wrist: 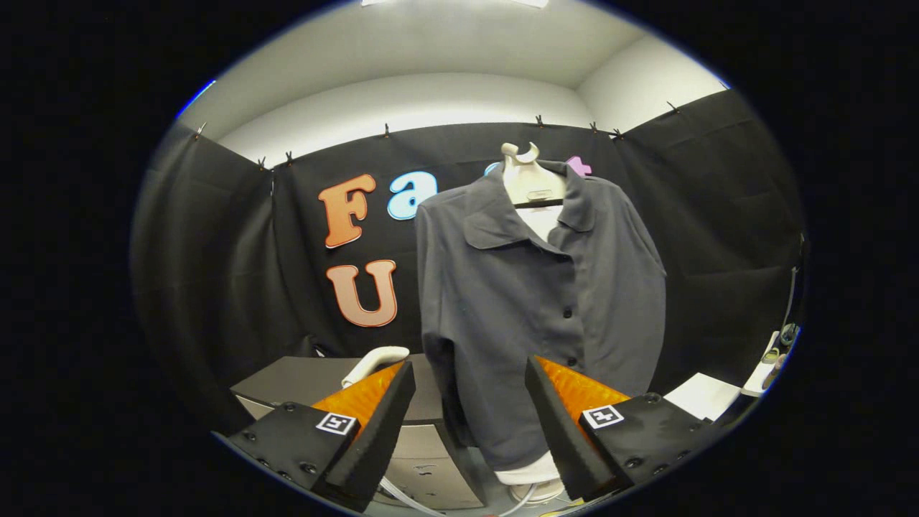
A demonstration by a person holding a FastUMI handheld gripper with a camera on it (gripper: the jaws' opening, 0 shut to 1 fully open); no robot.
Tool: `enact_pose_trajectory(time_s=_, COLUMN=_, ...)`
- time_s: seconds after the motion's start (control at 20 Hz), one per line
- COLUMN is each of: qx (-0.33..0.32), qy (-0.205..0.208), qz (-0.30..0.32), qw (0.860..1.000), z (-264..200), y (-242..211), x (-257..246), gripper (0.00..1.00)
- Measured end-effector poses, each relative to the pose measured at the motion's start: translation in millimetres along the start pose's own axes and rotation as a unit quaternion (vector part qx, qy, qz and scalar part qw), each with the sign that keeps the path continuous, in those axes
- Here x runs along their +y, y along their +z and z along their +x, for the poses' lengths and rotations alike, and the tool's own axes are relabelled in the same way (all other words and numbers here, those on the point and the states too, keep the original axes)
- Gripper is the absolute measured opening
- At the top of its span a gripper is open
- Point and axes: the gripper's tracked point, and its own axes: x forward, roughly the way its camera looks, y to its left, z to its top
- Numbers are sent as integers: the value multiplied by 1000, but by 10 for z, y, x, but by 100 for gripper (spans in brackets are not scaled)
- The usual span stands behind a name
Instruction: Iron the clothes twice with a garment steamer, once on the left side and once on the right side.
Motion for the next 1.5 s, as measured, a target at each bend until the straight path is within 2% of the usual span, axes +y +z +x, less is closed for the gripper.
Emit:
enact_pose_trajectory(time_s=0.4, qx=20, qy=73, qz=-26, qw=997, z=339, y=77, x=1005, gripper=98)
enact_pose_trajectory(time_s=0.75, qx=53, qy=121, qz=-40, qw=990, z=785, y=104, x=1823, gripper=98)
enact_pose_trajectory(time_s=1.05, qx=92, qy=133, qz=-51, qw=986, z=1281, y=17, x=2313, gripper=99)
enact_pose_trajectory(time_s=1.25, qx=138, qy=122, qz=-74, qw=980, z=1700, y=-237, x=2479, gripper=99)
enact_pose_trajectory(time_s=1.35, qx=172, qy=128, qz=-56, qw=975, z=1867, y=-412, x=2649, gripper=100)
enact_pose_trajectory(time_s=1.5, qx=193, qy=103, qz=-75, qw=973, z=2213, y=-555, x=2644, gripper=98)
